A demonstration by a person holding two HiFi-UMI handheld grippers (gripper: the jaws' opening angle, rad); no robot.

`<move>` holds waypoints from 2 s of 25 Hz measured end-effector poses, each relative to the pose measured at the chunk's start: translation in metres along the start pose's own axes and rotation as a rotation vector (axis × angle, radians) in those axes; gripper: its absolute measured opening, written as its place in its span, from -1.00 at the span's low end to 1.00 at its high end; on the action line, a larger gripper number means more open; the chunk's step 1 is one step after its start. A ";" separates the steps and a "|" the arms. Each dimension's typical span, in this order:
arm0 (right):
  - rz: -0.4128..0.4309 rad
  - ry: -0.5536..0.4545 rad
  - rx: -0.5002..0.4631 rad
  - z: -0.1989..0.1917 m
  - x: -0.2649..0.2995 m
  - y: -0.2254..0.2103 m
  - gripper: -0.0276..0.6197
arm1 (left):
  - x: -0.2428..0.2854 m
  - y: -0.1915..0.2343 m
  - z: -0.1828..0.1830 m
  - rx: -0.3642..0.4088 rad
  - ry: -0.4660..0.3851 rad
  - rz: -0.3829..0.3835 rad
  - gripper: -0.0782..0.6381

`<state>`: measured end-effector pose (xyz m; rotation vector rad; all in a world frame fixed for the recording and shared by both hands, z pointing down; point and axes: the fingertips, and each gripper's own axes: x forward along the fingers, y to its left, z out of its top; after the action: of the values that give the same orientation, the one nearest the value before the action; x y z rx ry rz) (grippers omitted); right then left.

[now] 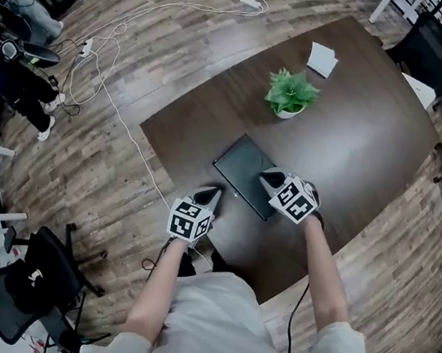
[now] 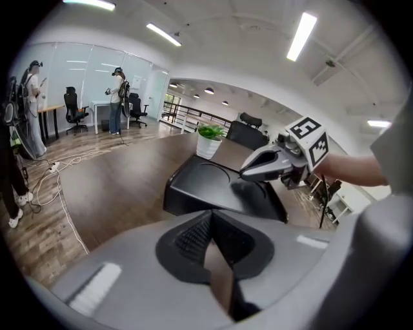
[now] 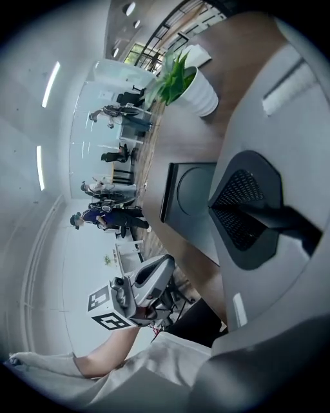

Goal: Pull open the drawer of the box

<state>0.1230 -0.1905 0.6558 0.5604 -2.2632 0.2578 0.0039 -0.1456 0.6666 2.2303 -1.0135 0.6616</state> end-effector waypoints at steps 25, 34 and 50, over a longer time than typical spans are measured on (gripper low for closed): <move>-0.044 0.014 -0.061 -0.007 0.019 0.006 -0.92 | 0.057 -0.031 -0.038 0.173 0.108 -0.039 -0.39; -0.054 0.012 -0.051 -0.007 0.020 0.005 -0.92 | 0.066 -0.032 -0.036 0.190 0.125 -0.013 -0.39; -0.109 -0.016 0.007 -0.009 0.018 0.004 -0.92 | 0.068 -0.035 -0.034 0.247 0.105 -0.004 -0.41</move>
<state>0.1161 -0.1891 0.6747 0.6891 -2.2389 0.2077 0.0643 -0.1368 0.7233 2.3774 -0.9168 0.9353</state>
